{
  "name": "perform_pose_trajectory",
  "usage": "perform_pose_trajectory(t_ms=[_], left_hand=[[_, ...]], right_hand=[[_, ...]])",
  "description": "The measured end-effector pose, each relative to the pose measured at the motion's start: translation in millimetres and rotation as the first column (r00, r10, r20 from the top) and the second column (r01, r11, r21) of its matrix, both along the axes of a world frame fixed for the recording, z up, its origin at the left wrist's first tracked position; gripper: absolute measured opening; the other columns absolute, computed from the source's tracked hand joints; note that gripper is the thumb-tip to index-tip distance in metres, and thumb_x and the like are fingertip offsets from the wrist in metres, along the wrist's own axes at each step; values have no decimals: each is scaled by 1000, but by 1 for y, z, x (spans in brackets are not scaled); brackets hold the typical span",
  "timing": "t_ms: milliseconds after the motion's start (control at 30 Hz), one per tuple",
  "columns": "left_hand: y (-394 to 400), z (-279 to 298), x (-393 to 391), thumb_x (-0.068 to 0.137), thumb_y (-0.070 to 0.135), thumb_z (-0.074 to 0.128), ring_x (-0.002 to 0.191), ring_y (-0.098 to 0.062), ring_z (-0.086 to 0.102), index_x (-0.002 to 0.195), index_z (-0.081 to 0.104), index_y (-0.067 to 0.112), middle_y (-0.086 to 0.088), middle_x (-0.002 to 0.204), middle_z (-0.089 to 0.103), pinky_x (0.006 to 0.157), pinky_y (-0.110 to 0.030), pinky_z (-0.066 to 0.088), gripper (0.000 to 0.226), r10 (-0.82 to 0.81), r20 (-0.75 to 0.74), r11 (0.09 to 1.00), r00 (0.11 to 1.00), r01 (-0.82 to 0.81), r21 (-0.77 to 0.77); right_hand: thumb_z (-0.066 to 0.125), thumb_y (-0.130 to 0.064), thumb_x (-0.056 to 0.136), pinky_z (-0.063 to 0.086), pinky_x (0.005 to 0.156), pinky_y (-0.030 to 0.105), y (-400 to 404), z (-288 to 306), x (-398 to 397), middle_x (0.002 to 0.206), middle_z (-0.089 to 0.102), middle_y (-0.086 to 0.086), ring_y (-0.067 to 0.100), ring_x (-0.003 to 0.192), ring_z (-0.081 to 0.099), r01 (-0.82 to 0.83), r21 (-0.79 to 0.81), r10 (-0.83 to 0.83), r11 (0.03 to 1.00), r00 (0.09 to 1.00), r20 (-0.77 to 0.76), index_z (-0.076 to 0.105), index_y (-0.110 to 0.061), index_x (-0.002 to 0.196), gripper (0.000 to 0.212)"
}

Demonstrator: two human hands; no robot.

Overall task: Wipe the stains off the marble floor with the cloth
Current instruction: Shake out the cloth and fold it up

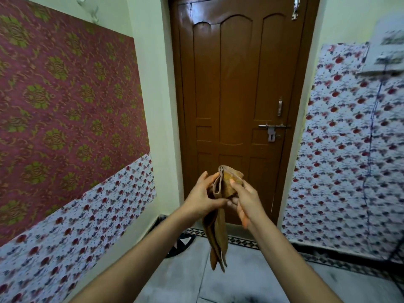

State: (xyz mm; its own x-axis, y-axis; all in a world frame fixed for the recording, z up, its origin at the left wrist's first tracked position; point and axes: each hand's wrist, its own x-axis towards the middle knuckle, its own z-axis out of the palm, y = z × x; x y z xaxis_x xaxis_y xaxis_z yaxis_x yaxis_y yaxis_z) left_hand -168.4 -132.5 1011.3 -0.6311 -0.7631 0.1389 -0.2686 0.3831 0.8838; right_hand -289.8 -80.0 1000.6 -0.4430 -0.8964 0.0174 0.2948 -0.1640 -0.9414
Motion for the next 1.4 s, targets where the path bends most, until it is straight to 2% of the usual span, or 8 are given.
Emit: perform_pose_trajectory(t_ms=[200,367,500,600,800,967,1167,1400], left_hand=[[-2,2,-3,85,9,63,103,-7,60,112,64,23,7,103,66,86,-22,49,30,4,9,984,1000,-2,-180],[-22,19,-3,92,11,54,97,-14,61,102,66,18,-2,98,66,79,-25,50,17,11,58,999,998,-8,-42],[-34,26,-3,95,14,49,93,-18,57,92,60,16,-4,92,59,76,-28,47,11,96,32,994,995,-97,46],[-39,28,-5,94,13,52,92,-16,58,95,63,12,-4,93,62,73,-25,49,12,133,24,990,991,-134,33],[-44,30,-11,91,9,56,94,-15,62,96,65,13,-8,98,64,67,-18,52,11,134,-91,991,987,-135,-12],[-49,38,-8,90,7,57,96,-18,63,95,65,13,-10,99,65,78,-26,55,11,115,-89,990,989,-121,-73],[-46,39,-6,89,8,59,98,-16,61,96,66,14,-7,99,65,79,-23,53,12,71,43,988,997,-64,-142],[-42,31,-3,90,10,59,94,-17,62,90,65,17,-8,97,66,76,-23,54,10,43,161,988,986,-18,-154]], right_hand=[[49,-13,96,55,68,29,18,-9,-31,98,66,6,18,90,64,15,49,-11,999,996,-94,57,-19,103,13],[56,-16,92,49,87,36,32,-18,-75,99,64,7,22,96,60,118,72,-95,990,959,-266,61,-17,106,15],[60,-12,89,55,82,33,43,-26,-111,110,62,8,23,101,61,150,42,-127,988,933,-336,53,-23,123,36],[60,-9,88,55,80,39,50,-30,-126,104,66,5,18,95,63,147,27,-124,989,907,-403,51,-30,112,33],[61,-3,86,52,70,22,52,-38,-131,102,68,-1,13,98,63,67,30,-48,997,905,-422,63,-19,96,19],[69,-5,80,50,91,36,50,-47,-139,99,71,7,20,100,64,29,84,10,996,903,-430,68,-15,96,20],[68,-6,80,53,65,14,51,-53,-138,89,71,5,16,86,66,163,19,-138,986,887,-441,68,-15,84,10],[60,-19,89,48,68,17,55,-55,-138,84,65,3,12,83,60,263,-64,-262,963,846,-465,62,-13,83,9]])
